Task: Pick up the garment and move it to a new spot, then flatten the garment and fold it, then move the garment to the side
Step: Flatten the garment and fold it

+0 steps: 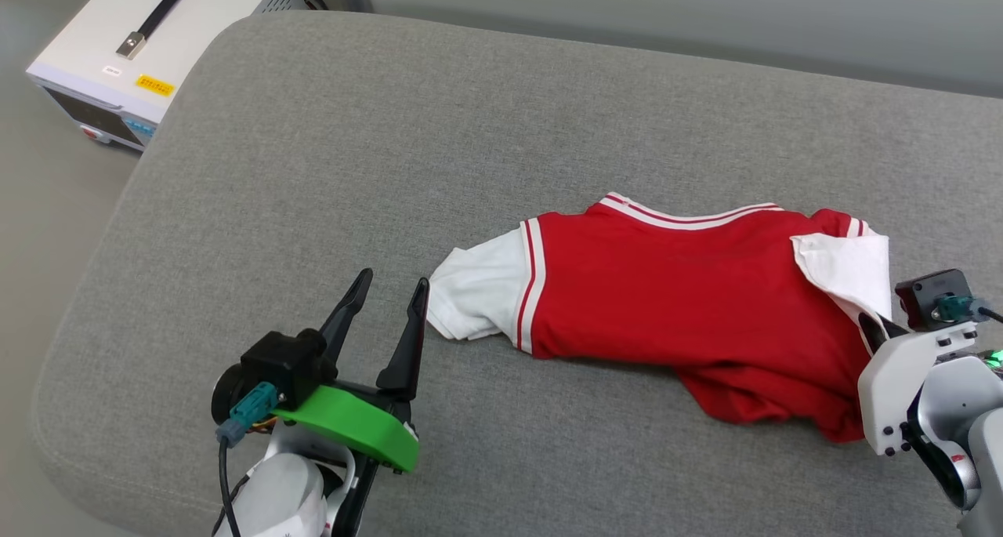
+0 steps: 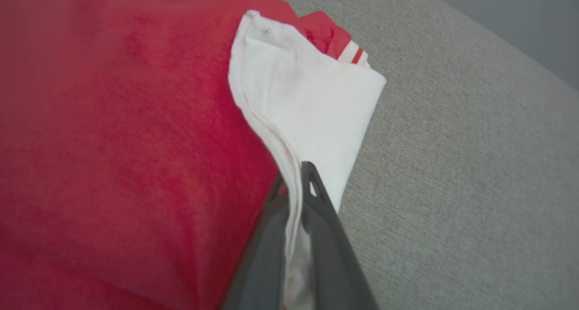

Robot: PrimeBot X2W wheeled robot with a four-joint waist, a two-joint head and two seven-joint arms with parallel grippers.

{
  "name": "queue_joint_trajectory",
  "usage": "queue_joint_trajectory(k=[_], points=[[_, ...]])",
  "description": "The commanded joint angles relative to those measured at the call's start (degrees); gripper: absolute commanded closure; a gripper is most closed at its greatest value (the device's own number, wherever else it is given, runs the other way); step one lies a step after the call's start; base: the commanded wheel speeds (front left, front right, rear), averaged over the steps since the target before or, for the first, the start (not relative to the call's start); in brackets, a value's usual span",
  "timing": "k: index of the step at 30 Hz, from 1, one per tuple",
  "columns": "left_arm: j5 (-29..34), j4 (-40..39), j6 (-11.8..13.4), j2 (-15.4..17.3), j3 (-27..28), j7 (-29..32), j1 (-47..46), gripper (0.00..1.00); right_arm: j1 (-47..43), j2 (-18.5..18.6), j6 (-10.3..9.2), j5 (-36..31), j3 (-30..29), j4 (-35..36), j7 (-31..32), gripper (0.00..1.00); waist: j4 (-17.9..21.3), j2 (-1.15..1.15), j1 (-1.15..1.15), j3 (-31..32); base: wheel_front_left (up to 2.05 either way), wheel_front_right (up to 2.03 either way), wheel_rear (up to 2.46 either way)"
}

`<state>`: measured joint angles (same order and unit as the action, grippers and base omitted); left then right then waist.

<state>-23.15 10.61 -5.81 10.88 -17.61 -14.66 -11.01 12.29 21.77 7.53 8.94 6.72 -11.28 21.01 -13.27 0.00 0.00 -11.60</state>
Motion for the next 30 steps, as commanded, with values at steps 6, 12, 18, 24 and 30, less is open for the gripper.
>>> queue_joint_trajectory(k=[6, 12, 18, 24, 30], points=[[0.72, 1.39, -0.28, -0.27, 0.13, -0.33, -0.37, 0.0, 0.23, -4.86, -0.04, 5.49, -7.04, 1.06, -2.14, 1.0, 2.34, 0.0, 0.0, 1.55, 0.0, 0.0, 0.0], [0.87, 1.68, -0.18, 0.19, 0.25, -0.33, -0.21, 0.0, -0.3, -9.61, -0.04, 10.15, -18.22, 1.14, -3.2, 1.0, 4.84, 0.0, 0.0, 2.27, 0.0, 0.0, 0.0], [0.69, 1.54, -0.13, 0.48, 0.06, -0.33, -0.41, 0.0, 0.54, -16.87, -0.04, 14.65, -33.13, -2.9, -0.94, 0.0, 6.56, 0.0, 0.0, 1.6, 0.0, 0.0, 0.0], [0.47, 1.76, -0.07, 0.98, -0.02, -0.27, -0.67, 0.0, 3.02, -18.67, -0.04, 14.14, -41.78, -6.34, -1.86, 0.0, 7.77, 0.0, 0.0, 1.02, 0.0, 0.0, 0.0], [0.3, 2.23, 0.05, 1.15, -0.27, -0.24, -0.87, 0.0, 5.55, -18.84, -0.04, 9.55, -45.86, -8.11, -3.7, 0.0, 8.44, 0.0, 0.0, 1.57, 0.0, 0.0, 0.0]])
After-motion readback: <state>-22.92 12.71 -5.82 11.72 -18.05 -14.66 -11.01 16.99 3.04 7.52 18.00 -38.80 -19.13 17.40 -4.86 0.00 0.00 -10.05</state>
